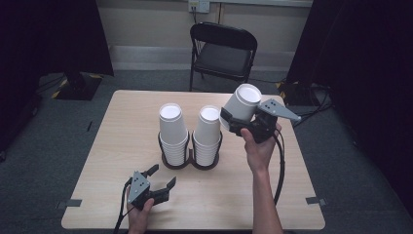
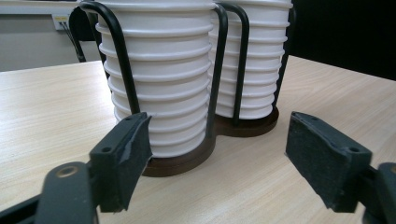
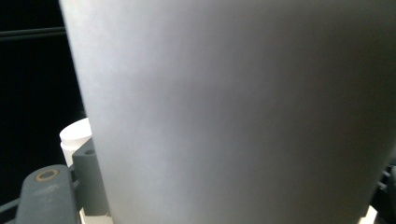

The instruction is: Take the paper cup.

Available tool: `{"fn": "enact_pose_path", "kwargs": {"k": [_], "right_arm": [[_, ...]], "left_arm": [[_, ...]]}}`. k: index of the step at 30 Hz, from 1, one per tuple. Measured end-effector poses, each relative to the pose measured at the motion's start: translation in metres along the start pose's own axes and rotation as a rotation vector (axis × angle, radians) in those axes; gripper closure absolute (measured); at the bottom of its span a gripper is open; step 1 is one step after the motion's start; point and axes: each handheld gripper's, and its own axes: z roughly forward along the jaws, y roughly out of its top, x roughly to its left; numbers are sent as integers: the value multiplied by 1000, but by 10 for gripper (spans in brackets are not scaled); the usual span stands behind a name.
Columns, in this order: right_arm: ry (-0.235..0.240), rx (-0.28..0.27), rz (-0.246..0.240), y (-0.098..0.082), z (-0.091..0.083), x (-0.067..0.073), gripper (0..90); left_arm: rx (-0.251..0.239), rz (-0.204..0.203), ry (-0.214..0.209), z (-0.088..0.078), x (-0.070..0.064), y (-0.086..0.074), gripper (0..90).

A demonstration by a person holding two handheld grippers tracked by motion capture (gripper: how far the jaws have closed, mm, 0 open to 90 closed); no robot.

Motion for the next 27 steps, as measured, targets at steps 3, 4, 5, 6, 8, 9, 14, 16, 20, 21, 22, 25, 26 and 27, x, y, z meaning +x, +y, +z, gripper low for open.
{"fn": "enact_pose_path", "kwargs": {"k": [3,4,5,6,8,9,14,16,20,21,22,25,26,27], "right_arm": [[-11,-3,26,-4,-10,-6,155],[-11,-3,26,-4,-10,-6,155],[-14,-2,29,-5,-11,-6,155],[-13,3,39,-6,-14,-7,156],[-19,25,47,-11,-19,-8,156],[-16,25,52,-13,-20,-9,156],[-18,34,74,-21,-27,-11,156],[-18,36,85,-26,-30,-12,156],[-17,47,109,-36,-36,-14,156],[-18,56,113,-42,-38,-14,156],[-18,56,113,-42,-38,-14,156],[-15,71,131,-56,-43,-11,156],[-15,71,131,-56,-43,-11,156],[-17,77,130,-58,-43,-10,156]], "left_arm": [[-4,-12,-5,0,1,0,235],[-4,-12,-5,0,1,0,234],[-8,-18,0,-1,2,0,234],[-11,-23,0,-1,2,-1,234],[-12,-23,3,-2,2,-1,236],[-9,-20,9,-1,2,0,236],[-4,-2,20,-2,1,0,234],[-4,-19,3,-1,3,0,234],[1,-27,-1,-1,4,0,234],[7,-31,-3,-1,4,0,234],[7,-31,-3,-1,4,0,233],[17,-42,-28,-1,5,0,228],[17,-42,-28,-1,5,0,225],[7,-42,-54,-1,5,0,225]]}}
